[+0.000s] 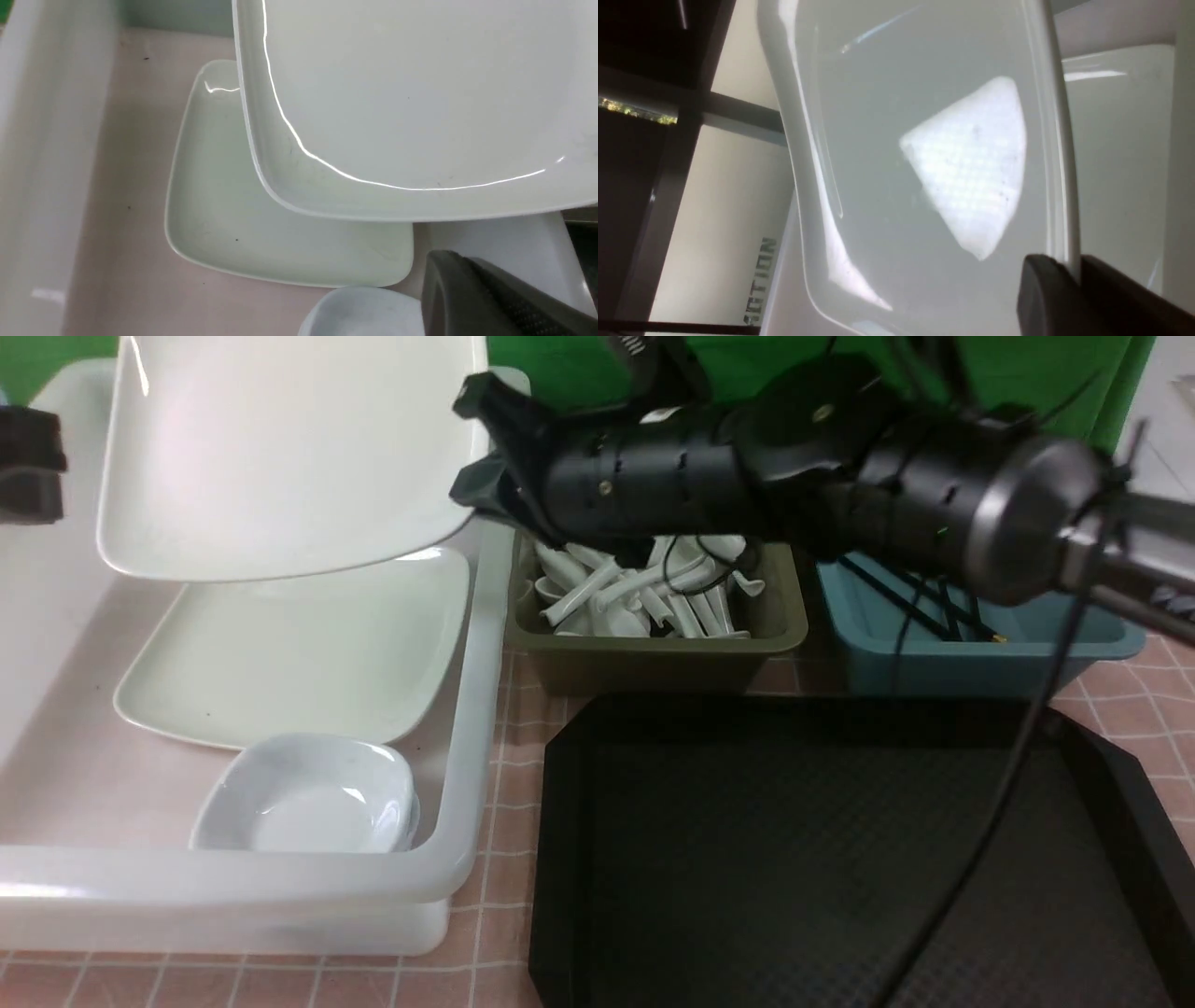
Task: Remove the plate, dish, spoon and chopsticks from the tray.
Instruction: Use the right arm to put the plate into the large storage box on the left
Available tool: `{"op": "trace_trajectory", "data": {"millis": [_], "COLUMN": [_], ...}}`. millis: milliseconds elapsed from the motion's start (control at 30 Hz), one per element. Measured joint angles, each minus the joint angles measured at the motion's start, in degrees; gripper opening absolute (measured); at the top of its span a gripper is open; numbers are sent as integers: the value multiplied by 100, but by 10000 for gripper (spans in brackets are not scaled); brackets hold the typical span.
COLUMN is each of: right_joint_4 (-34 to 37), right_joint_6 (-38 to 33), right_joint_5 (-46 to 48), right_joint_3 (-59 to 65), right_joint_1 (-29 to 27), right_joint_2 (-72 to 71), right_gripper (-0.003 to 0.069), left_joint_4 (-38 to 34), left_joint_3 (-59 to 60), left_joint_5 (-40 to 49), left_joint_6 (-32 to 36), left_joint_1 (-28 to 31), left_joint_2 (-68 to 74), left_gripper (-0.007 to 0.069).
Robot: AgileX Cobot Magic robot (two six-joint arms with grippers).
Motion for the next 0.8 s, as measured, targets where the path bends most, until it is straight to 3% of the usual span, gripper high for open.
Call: {"op": "trace_trajectory", "data": {"millis": [600,800], "right_joint_4": [47,89], "right_joint_6": [5,5], "right_joint_5": [-348,-430], "right_joint_3": [-11,-29], "right_joint_1": [138,142], "right_joint_2": [544,529], "right_gripper": [81,180], "left_joint_4": [4,-2], "left_joint_3": [0,0], "left_joint_5": [-23,-23], "left_joint_6": [-7,-7], "left_joint_1": [89,89], "left_joint_2": [0,0], "left_gripper": [4,4]}}
